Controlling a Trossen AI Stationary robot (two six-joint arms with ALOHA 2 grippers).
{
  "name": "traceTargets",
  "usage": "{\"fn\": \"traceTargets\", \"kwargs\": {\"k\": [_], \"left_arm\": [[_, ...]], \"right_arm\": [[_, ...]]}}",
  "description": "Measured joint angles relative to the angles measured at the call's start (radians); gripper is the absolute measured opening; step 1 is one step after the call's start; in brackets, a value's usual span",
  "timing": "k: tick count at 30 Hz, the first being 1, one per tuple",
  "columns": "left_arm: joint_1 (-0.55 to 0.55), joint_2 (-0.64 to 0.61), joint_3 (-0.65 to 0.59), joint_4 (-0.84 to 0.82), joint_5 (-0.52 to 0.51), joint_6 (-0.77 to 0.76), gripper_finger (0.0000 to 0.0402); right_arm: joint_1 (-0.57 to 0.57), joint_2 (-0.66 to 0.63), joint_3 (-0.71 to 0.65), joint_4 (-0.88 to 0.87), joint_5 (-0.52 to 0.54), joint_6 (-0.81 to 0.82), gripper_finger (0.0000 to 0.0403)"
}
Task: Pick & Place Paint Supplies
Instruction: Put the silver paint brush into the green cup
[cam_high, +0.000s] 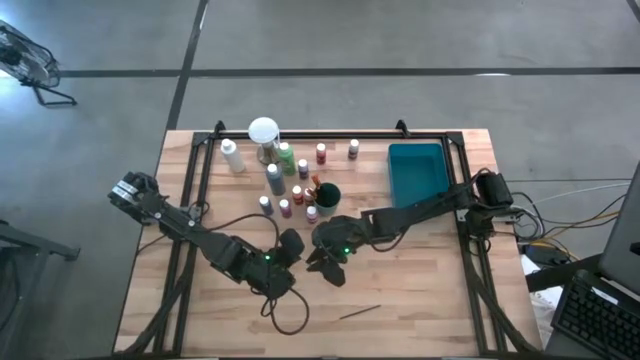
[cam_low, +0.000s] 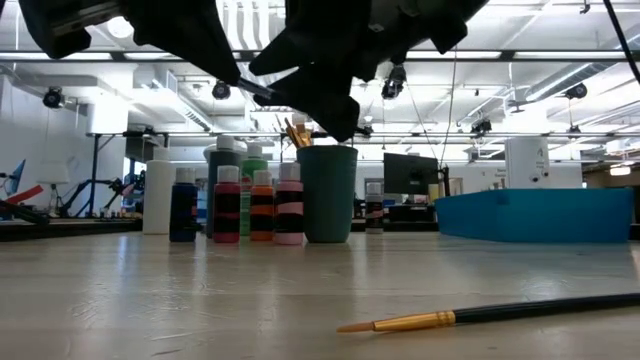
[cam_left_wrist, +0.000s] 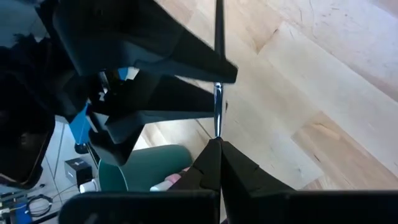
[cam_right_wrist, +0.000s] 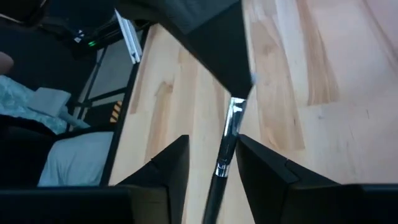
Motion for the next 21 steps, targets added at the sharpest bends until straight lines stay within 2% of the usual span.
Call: {"fn": "traceTargets", "kwargs": {"k": [3, 8, 14, 21], "left_arm": [[0.0, 0.0, 0.003, -0.006, 0.0, 0.002, 0.0], [0.0, 0.0, 0.017, -0.005, -0.009, 0.025, 0.0], [0.0, 0.0, 0.015, -0.007, -0.015, 0.025, 0.0], [0.0, 0.0, 0.021, -0.008, -0.014, 0.022, 0.0012]], "right_arm": [[-0.002, -0.002, 0.0, 0.0, 0.037, -0.007, 0.0114], [-0.005, 0.003, -0.002, 0.001, 0.041, -0.014, 0.009], [-0.004, 0.001, -0.002, -0.002, 0.051, -0.038, 0.0023], [-0.004, 0.001, -0.003, -0.002, 0.065, -0.043, 0.0019]]}}
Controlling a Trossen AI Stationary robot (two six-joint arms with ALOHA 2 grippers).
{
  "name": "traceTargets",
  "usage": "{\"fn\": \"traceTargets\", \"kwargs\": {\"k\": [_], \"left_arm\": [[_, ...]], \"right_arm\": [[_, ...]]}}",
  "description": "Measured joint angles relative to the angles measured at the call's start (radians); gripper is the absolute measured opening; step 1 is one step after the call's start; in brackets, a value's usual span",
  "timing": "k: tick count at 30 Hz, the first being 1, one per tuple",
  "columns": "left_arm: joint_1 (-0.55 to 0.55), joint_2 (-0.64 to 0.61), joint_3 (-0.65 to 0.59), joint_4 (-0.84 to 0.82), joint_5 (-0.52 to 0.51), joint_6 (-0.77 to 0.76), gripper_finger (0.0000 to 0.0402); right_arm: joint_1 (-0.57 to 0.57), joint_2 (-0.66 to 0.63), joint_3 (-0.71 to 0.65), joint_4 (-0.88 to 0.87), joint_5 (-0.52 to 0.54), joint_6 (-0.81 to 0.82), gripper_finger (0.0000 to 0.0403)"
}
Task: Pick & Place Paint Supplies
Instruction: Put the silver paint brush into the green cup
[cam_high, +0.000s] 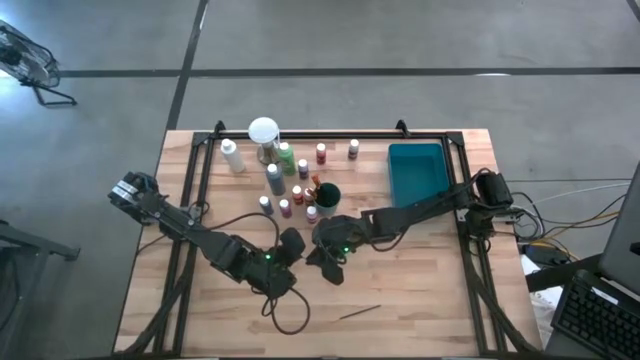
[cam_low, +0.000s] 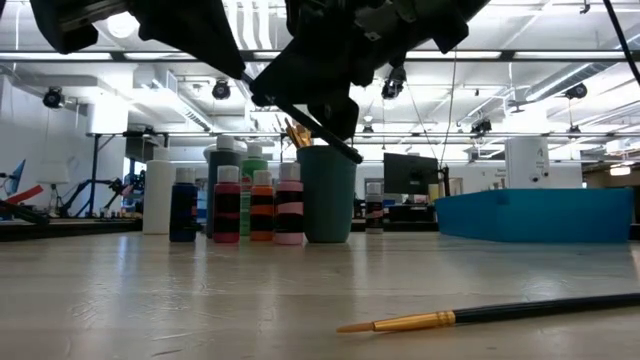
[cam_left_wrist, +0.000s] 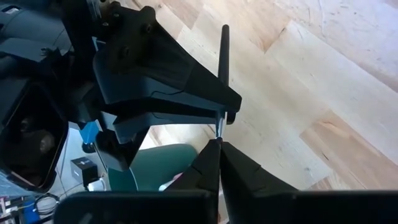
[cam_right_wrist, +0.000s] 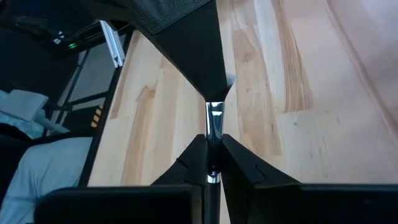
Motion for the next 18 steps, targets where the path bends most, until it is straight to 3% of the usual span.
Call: {"fn": "traceTargets", "kwargs": {"k": [9, 18], "left_arm": [[-0.004, -0.017, 0.003, 0.001, -0.055, -0.101, 0.0053], [-0.006, -0.158, -0.028, -0.139, -0.06, -0.487, 0.0157]], "right_arm": [[-0.001, -0.015, -0.003, -0.107, 0.036, -0.018, 0.0019], [0.009, -0.216, -0.128, -0.136, 0.238, -0.058, 0.0019]]}}
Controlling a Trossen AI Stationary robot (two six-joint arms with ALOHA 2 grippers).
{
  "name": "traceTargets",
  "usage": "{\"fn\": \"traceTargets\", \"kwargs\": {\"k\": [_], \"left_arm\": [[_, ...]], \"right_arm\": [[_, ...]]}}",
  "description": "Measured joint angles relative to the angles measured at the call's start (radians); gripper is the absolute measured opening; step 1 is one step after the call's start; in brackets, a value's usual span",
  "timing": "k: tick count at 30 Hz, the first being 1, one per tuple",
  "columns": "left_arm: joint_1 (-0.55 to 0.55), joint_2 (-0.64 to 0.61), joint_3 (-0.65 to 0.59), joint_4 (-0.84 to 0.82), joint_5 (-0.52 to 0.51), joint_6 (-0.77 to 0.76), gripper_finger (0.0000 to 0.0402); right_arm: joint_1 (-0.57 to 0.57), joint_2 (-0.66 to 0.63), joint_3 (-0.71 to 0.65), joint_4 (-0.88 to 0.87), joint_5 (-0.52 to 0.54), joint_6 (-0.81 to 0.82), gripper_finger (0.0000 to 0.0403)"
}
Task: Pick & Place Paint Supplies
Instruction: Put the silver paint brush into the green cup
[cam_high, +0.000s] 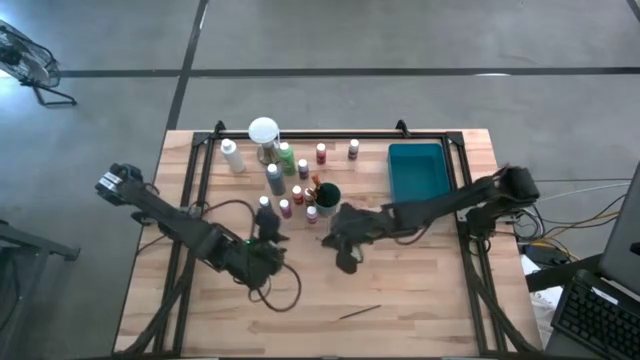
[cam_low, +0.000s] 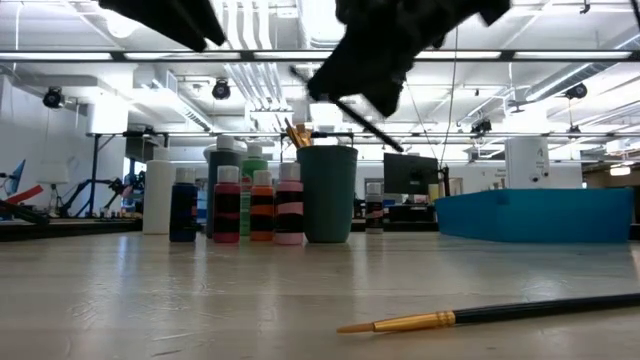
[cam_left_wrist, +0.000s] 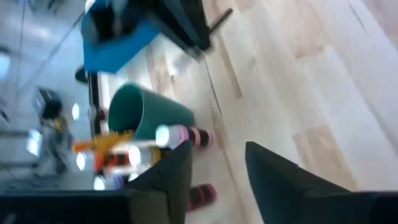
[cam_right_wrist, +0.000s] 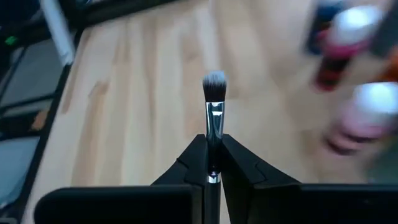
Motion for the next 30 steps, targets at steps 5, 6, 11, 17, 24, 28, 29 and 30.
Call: {"fn": "traceTargets", "kwargs": {"k": [5, 6, 11, 17, 24, 28, 29, 30], "left_arm": [[-0.001, -0.099, -0.135, 0.13, -0.027, -0.136, 0.0184], [-0.001, -0.114, -0.174, 0.19, -0.047, -0.138, 0.0185], [-0.001, -0.182, -0.365, 0.538, -0.064, -0.113, 0.0183], [0.0, -0.222, -0.552, 0.939, -0.063, -0.099, 0.0183], [0.001, -0.228, -0.7, 1.269, -0.063, -0.091, 0.0182], [0.002, -0.23, -0.735, 1.325, -0.064, -0.081, 0.0182], [0.002, -0.23, -0.736, 1.329, -0.064, -0.081, 0.0182], [0.002, -0.23, -0.736, 1.333, -0.064, -0.079, 0.0182]], "right_arm": [[-0.029, -0.128, -0.169, 0.342, 0.111, -0.085, 0.0019], [-0.043, -0.141, -0.202, 0.441, 0.111, -0.107, 0.0019], [-0.12, -0.163, -0.325, 0.806, 0.115, -0.194, 0.0019], [-0.187, -0.129, -0.36, 0.959, 0.107, -0.28, 0.0019], [-0.247, 0.014, -0.36, 1.094, 0.106, -0.321, 0.0019], [-0.257, 0.119, -0.361, 1.184, 0.106, -0.294, 0.0019], [-0.257, 0.141, -0.361, 1.214, 0.107, -0.293, 0.0019], [-0.257, 0.159, -0.36, 1.241, 0.11, -0.292, 0.0019]]}}
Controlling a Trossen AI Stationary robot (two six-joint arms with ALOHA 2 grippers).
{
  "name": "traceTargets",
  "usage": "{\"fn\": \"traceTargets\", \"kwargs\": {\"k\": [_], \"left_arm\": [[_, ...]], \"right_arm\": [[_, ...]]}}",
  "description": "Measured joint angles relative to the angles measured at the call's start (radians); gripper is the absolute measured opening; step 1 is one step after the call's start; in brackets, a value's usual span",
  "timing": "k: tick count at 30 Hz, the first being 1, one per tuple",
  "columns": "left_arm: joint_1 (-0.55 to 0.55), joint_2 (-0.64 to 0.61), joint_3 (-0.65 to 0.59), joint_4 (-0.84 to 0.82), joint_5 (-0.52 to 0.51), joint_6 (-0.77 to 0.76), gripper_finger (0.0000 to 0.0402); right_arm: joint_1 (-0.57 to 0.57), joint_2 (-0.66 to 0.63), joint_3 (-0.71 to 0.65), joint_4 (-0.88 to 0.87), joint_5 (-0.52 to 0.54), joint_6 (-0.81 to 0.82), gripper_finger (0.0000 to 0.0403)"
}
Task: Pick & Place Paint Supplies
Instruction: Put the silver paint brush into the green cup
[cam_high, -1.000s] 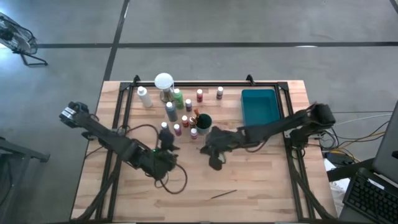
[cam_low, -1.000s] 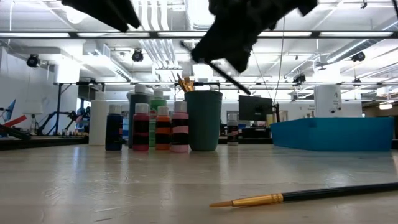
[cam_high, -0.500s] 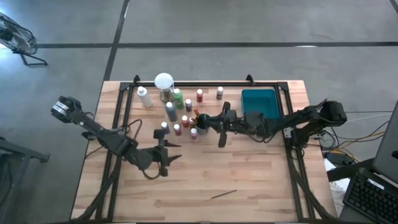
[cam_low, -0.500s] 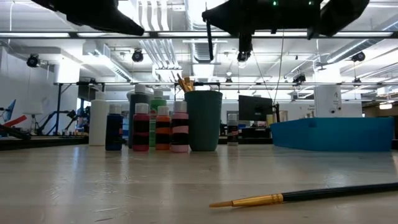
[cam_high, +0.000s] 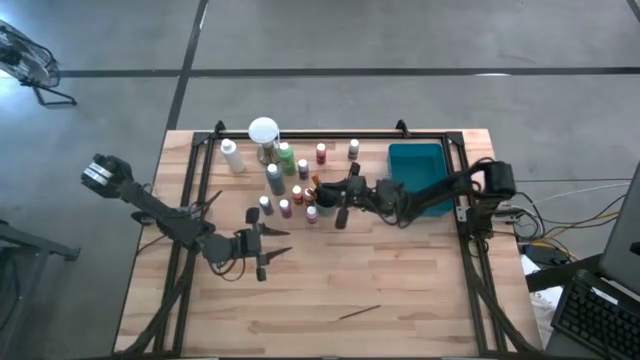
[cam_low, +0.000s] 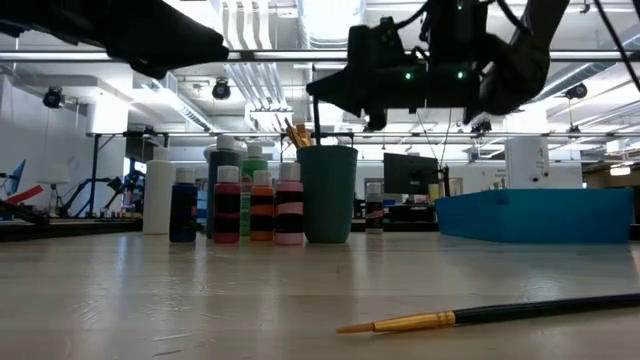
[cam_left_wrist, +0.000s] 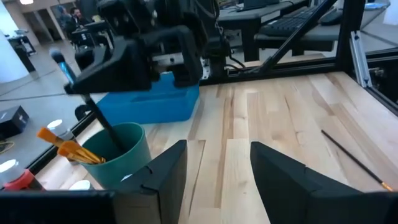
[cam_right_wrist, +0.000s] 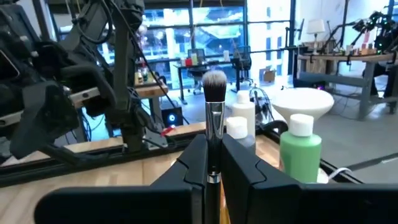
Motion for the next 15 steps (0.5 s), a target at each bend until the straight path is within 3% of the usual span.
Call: {"fn": "traceTargets", "kwargs": {"k": [15], "left_arm": [[0.002, -0.002, 0.008, 0.01, -0.002, 0.099, 0.0182]], "right_arm": [[-0.011, 0.034, 0.001, -0.096, 0.083, 0.036, 0.0019]]}}
